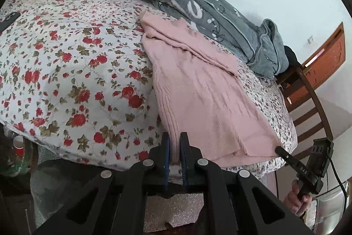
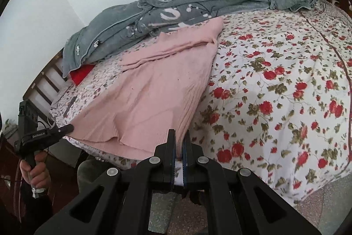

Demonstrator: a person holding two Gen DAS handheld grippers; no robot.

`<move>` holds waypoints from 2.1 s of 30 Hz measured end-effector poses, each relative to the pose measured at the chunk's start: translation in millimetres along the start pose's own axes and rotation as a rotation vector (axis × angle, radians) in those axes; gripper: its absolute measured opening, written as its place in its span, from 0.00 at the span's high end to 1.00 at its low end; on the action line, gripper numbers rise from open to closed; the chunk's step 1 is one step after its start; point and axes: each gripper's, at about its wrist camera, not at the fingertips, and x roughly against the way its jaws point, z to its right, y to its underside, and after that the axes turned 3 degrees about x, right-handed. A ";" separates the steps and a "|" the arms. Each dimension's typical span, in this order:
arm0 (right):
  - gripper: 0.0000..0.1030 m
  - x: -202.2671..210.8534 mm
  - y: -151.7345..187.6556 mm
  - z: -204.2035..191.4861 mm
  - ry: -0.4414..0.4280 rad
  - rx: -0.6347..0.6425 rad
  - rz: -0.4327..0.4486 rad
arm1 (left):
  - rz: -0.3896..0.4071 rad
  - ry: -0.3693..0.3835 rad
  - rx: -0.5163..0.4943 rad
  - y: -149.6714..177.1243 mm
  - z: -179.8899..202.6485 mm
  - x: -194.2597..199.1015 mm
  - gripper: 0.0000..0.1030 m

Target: Fold small clothes

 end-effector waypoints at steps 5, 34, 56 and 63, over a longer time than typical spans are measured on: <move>0.95 10.1 -7.3 -2.5 -0.014 0.005 0.008 | 0.025 0.008 -0.025 -12.7 9.9 13.7 0.91; 0.95 -89.5 -225.6 13.4 0.014 -0.063 0.130 | 0.109 -0.005 0.036 -222.1 45.1 -84.1 0.91; 0.83 -274.7 -304.3 73.5 0.058 -0.129 -0.050 | -0.084 -0.100 0.111 -321.0 -0.1 -243.2 0.78; 0.57 -273.1 -313.1 83.4 0.057 -0.134 -0.020 | -0.013 -0.139 0.097 -330.8 -6.6 -236.5 0.38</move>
